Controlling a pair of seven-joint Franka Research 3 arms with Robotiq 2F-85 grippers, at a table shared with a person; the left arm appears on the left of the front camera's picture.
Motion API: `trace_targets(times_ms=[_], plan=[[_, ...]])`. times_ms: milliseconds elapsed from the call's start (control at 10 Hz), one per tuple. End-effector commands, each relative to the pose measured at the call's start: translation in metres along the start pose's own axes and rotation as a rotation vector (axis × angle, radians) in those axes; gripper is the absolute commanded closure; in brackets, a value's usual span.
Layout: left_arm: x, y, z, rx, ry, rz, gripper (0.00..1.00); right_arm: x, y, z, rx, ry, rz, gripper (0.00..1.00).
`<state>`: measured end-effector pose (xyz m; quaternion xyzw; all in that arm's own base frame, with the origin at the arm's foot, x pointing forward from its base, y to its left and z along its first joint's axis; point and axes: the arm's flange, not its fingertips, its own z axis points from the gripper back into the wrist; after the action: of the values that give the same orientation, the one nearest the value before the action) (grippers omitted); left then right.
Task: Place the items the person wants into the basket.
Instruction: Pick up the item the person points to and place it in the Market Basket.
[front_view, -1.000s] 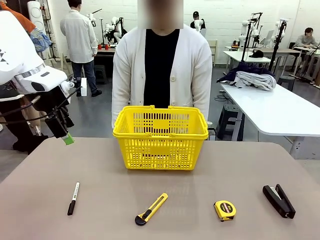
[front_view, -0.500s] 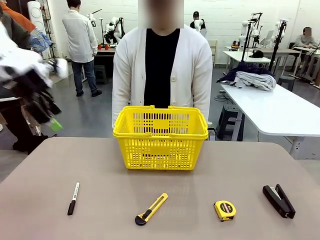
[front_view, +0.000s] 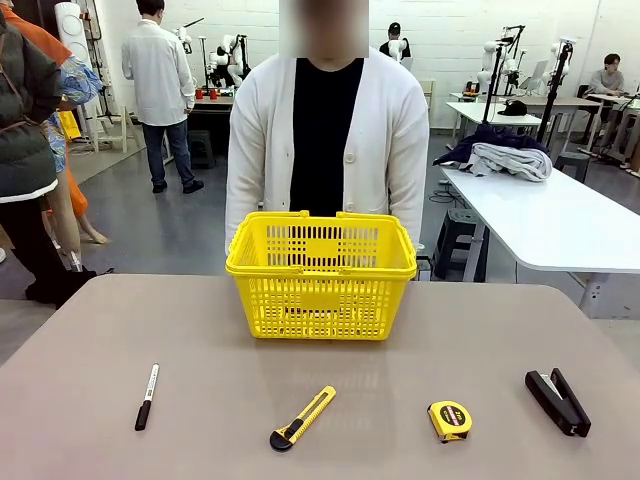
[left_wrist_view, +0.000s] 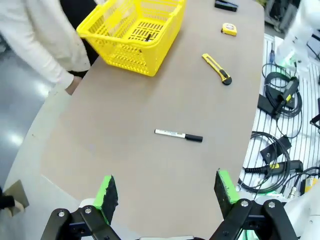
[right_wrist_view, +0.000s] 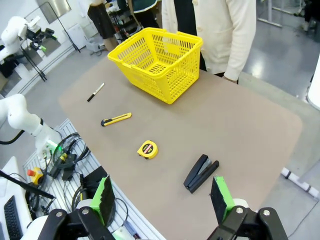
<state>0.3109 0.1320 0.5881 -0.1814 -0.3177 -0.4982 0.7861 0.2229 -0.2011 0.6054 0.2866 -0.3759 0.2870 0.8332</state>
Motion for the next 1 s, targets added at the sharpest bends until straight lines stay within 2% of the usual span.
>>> trace_targets(times_ms=[0,400,500,900], plan=[[-0.018,0.002,0.008,0.002,-0.072,0.019,0.00,0.001,-0.001,0.002,0.015,-0.015,0.017,0.00],[-0.028,0.003,0.007,-0.034,-0.114,0.027,0.00,0.001,-0.001,0.002,0.015,-0.015,0.017,0.00],[-0.027,0.002,0.016,0.011,-0.082,0.048,0.00,0.001,-0.001,0.002,0.015,-0.015,0.017,0.00],[-0.027,0.002,0.016,0.011,-0.082,0.048,0.00,0.001,-0.001,0.002,0.015,-0.015,0.017,0.00]])
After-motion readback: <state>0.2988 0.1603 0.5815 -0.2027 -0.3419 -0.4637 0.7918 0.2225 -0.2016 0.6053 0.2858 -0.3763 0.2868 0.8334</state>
